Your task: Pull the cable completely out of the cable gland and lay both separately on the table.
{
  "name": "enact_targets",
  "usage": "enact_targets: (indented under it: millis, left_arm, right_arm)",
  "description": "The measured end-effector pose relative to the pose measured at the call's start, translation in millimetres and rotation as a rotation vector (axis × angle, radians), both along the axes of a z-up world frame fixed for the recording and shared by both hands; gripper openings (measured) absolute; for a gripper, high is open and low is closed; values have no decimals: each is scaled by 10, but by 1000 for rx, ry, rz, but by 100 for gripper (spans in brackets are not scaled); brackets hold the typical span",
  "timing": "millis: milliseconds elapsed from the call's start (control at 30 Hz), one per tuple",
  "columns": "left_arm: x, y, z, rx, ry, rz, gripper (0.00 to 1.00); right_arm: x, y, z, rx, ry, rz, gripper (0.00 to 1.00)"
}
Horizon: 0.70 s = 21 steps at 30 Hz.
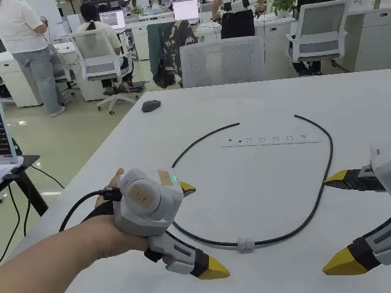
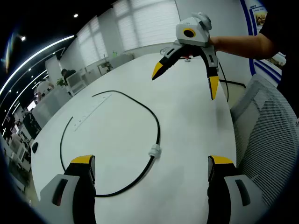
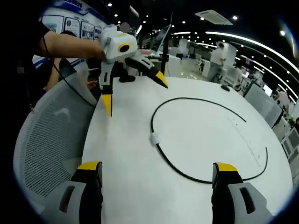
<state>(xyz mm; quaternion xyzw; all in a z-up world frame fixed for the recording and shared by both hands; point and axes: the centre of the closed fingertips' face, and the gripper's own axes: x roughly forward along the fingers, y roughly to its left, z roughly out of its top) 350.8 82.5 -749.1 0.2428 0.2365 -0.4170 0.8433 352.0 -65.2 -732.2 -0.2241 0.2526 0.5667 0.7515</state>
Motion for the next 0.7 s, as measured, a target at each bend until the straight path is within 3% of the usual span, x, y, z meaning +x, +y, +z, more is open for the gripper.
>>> enact_targets:
  millis: [100, 167, 300, 433, 500, 533, 633, 700]
  left_arm:
    - [20, 40, 49, -45, 1, 34, 100]
    - [20, 74, 57, -44, 0, 42, 100]
    - [-41, 54, 87, -61, 1, 32, 100]
    - [-10, 64, 132, -43, -46, 42, 100]
    - [4, 66, 152, -60, -42, 56, 100]
    - [-7, 51, 160, -87, -18, 67, 100]
    - [24, 73, 174, -70, -42, 64, 100]
    - [45, 90, 195, -89, -26, 82, 100]
  right_arm:
    - [43, -73, -14, -36, -29, -16, 99]
    - [54, -99, -3, -44, -47, -19, 99]
    - [39, -116, 37, -27, -44, -36, 99]
    - [-3, -151, -19, -60, -50, -28, 99]
    - [-9, -159, -27, -61, -50, -30, 99]
    - [-17, -156, -29, -56, -47, -30, 99]
    - [-64, -123, -44, -24, -12, -26, 99]
    - [-64, -121, -58, -21, -9, -25, 99]
